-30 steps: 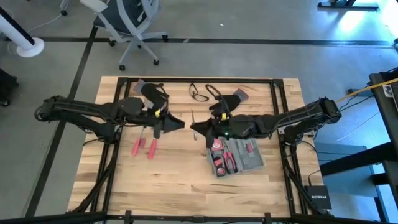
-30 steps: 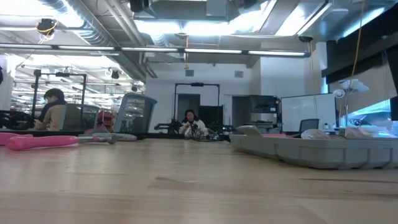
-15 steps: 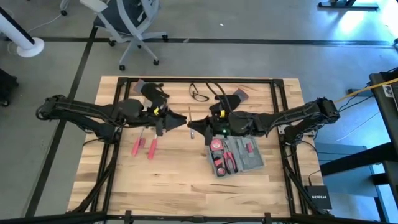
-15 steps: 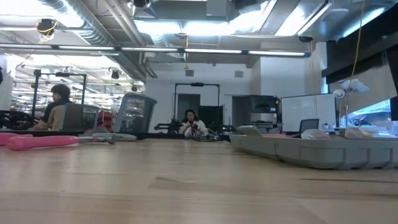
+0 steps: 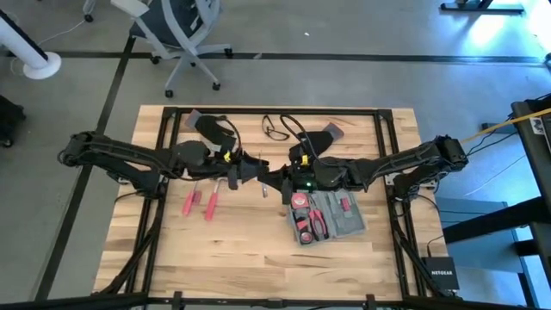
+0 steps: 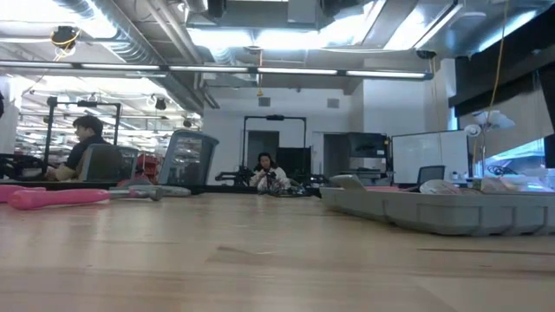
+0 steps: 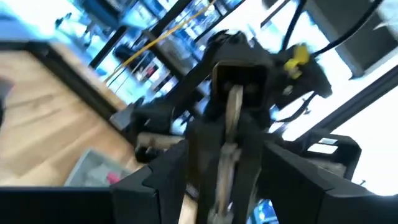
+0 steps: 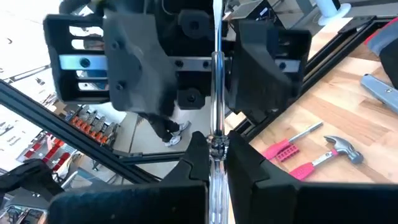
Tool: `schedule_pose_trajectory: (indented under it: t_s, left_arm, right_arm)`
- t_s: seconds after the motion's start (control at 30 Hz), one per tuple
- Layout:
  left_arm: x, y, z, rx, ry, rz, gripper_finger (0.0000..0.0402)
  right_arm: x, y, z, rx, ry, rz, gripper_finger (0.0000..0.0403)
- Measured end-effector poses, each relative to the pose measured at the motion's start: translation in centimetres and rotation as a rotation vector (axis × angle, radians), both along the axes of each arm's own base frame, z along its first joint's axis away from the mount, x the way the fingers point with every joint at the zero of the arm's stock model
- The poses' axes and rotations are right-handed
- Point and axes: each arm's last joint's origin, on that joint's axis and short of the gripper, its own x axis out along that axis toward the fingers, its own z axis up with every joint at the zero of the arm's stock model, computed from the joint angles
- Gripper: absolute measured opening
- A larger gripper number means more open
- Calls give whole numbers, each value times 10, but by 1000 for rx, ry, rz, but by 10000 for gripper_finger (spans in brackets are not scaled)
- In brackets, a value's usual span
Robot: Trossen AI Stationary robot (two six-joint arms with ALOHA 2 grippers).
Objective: Prefit tool cases
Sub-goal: Remove the transparent flat screwdriver from the prefit tool case
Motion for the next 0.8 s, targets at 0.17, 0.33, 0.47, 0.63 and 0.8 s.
schedule_pose_trajectory:
  t_s: [0.17, 0.33, 0.47, 0.63, 0.8]
  left_arm:
    - [-4, 1, 6, 58, -26, 6, 186]
    - [-10, 1, 10, 60, -25, 6, 186]
    - [-10, 0, 5, 62, 22, 2, 186]
    - [-10, 0, 6, 85, 16, 11, 186]
    - [-10, 0, 6, 90, 16, 15, 186]
  right_arm:
    - [0, -1, -1, -9, 3, -47, 19]
    - [0, -2, 1, -27, -8, -70, 19]
    - [1, -5, 4, -25, -46, -99, 19]
    - [2, -9, 4, -26, -45, -90, 19]
    - [2, -9, 4, -28, -46, -105, 19]
